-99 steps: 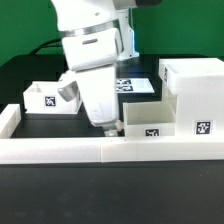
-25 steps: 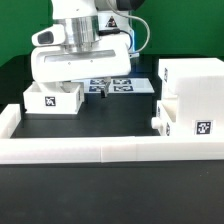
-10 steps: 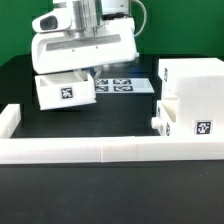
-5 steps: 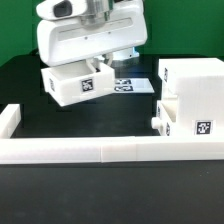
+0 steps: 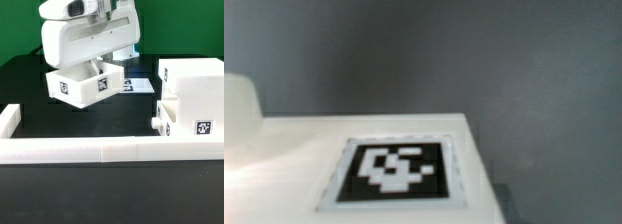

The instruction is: Assemble drawer

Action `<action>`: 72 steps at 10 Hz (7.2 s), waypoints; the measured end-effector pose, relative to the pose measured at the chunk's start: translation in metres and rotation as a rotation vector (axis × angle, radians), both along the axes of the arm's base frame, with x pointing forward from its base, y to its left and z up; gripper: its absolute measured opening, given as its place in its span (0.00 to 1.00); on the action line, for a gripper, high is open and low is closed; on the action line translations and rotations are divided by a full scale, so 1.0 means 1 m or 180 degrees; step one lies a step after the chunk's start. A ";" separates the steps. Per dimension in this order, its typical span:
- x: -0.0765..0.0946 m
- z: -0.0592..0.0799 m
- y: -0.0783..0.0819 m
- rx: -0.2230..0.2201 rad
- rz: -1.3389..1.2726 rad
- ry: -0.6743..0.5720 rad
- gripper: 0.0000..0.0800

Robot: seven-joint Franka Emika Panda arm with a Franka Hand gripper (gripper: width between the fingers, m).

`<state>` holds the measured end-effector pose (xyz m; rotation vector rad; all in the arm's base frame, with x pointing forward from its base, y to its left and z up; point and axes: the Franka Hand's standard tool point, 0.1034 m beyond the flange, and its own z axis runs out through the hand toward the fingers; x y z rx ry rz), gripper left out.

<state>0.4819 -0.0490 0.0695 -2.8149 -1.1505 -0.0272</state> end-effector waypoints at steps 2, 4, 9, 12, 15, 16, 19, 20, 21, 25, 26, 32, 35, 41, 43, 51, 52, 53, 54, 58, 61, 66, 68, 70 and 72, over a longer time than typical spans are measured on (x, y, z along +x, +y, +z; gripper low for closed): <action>0.004 0.001 0.008 -0.0055 0.0634 -0.0057 0.06; 0.006 0.001 0.008 -0.0092 0.1180 -0.0097 0.06; 0.007 -0.006 0.006 -0.0068 0.2371 -0.0178 0.06; 0.018 -0.011 0.013 -0.0073 0.2707 -0.0210 0.06; 0.033 -0.011 0.018 -0.0071 0.2707 -0.0255 0.06; 0.040 -0.013 0.018 -0.0067 0.2702 -0.0271 0.06; 0.047 -0.014 0.019 -0.0065 0.2630 -0.0274 0.06; 0.047 -0.014 0.019 -0.0064 0.2629 -0.0272 0.06; 0.046 -0.014 0.019 -0.0063 0.2629 -0.0271 0.06; 0.059 -0.017 0.023 -0.0034 0.2621 -0.0285 0.06; 0.060 -0.017 0.024 -0.0033 0.2624 -0.0292 0.06; 0.064 -0.016 0.032 -0.0074 0.2603 -0.0431 0.06; 0.064 -0.017 0.035 -0.0070 0.2592 -0.0426 0.06; 0.064 -0.018 0.036 -0.0068 0.2553 -0.0421 0.06; 0.062 -0.019 0.036 -0.0065 0.2502 -0.0386 0.06; 0.059 -0.021 0.037 -0.0049 0.2464 -0.0343 0.06; 0.061 -0.019 0.037 -0.0052 0.2419 -0.0342 0.06; 0.062 -0.018 0.037 -0.0059 0.2394 -0.0348 0.06; 0.062 -0.017 0.037 -0.0063 0.2394 -0.0354 0.06; 0.061 -0.019 0.037 -0.0056 0.2392 -0.0344 0.06; 0.066 -0.011 0.041 -0.0082 0.2403 -0.0382 0.06; 0.062 -0.017 0.049 -0.0044 0.2400 -0.0362 0.06; 0.062 -0.018 0.049 -0.0055 0.2396 -0.0393 0.06; 0.063 -0.017 0.050 -0.0057 0.2363 -0.0395 0.06; 0.064 -0.016 0.047 -0.0058 0.2337 -0.0425 0.06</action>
Offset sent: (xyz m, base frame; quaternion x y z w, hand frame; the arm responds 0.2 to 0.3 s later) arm 0.0000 0.0000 0.0000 0.0000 0.0000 -0.1938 0.9810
